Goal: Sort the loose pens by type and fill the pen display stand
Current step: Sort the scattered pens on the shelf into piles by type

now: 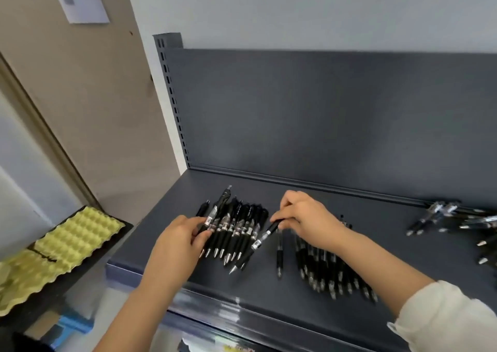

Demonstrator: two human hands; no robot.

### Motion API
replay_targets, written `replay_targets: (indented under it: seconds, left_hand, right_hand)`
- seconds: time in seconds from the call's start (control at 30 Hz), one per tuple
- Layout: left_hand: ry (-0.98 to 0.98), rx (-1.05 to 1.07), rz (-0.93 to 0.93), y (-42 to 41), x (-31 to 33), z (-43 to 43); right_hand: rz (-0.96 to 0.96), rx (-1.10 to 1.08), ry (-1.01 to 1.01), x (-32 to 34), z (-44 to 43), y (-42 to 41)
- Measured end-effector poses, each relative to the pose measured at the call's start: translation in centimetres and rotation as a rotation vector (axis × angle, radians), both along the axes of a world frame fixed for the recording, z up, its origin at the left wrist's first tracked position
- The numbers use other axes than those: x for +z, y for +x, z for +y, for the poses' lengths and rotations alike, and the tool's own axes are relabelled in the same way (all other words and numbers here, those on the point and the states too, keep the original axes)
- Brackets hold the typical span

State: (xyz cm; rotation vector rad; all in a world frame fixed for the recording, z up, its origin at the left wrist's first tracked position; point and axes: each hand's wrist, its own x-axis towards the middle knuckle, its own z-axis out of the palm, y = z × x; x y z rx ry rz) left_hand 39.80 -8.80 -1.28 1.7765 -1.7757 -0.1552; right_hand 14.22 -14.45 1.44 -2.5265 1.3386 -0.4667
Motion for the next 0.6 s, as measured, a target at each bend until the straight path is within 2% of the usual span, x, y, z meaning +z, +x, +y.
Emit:
replay_targets:
  seconds: [0.2, 0.37, 0.5, 0.6]
  left_hand:
    - [0.034, -0.021, 0.006, 0.5, -0.7, 0.2]
    - [0.067, -0.060, -0.016, 0.5, -1.3, -0.3]
    - [0.069, -0.065, -0.030, 0.5, -1.8, -0.7]
    - [0.040, -0.051, -0.029, 0.3, -1.8, -1.1]
  right_hand:
    - [0.110, 0.059, 0.064, -0.2, -2.6, 3.5]
    - [0.262, 0.091, -0.029, -1.2, -3.9, 4.9]
    - [0.244, 0.020, -0.047, -1.9, -4.0, 5.3]
    - [0.139, -0.083, 0.017, -2.1, -3.6, 5.3]
